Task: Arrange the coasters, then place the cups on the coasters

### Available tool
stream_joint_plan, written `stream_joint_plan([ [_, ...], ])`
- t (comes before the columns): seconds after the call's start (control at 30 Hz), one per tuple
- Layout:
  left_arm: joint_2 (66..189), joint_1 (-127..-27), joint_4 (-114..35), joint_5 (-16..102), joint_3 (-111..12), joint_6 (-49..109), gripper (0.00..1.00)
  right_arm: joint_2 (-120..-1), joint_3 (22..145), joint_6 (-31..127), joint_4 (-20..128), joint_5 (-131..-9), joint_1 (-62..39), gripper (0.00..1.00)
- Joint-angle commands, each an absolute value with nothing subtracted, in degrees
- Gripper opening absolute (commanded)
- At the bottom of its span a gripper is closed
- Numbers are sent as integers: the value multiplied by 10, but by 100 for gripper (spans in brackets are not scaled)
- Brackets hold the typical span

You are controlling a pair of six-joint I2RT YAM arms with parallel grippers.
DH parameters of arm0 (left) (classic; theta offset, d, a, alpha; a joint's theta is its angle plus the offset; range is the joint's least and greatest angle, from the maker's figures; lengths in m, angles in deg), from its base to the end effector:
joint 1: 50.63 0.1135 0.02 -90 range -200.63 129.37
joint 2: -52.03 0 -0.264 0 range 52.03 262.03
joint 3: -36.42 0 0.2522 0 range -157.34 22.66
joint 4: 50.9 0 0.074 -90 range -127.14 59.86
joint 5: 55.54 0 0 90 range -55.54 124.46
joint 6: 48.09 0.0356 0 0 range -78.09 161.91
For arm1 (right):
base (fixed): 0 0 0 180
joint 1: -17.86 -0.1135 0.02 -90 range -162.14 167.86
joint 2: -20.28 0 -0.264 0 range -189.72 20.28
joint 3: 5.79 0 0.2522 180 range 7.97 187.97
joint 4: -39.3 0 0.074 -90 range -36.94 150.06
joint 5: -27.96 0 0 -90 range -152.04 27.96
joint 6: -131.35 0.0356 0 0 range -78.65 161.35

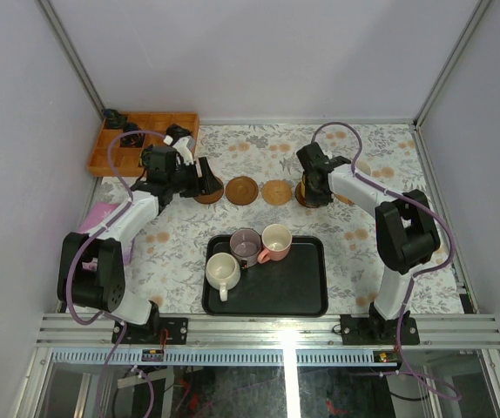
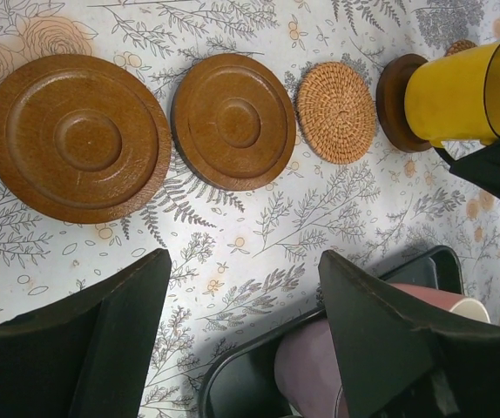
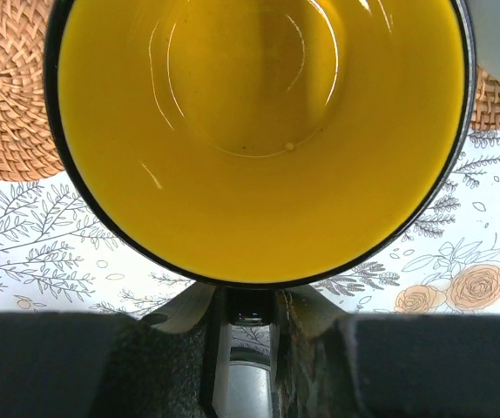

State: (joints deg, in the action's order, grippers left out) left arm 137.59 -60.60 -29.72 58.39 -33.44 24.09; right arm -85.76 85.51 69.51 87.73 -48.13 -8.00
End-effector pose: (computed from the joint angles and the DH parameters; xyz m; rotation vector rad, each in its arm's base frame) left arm 0.3201 -0.0709 0.2445 0.0832 2.2453 -0.7279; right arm 0.3509 0.1606 0.2062 0.1287 2.6151 -0.0010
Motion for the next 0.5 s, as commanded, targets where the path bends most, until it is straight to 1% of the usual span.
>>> stream_joint_plan([
  [0.0,1366,-608,-313,569,-327,256,69,-851,871,680,830,-478,-80,0],
  [0.47,1375,-608,-311,570,-330,257,70,-875,879,680,832,-488,-79,0],
])
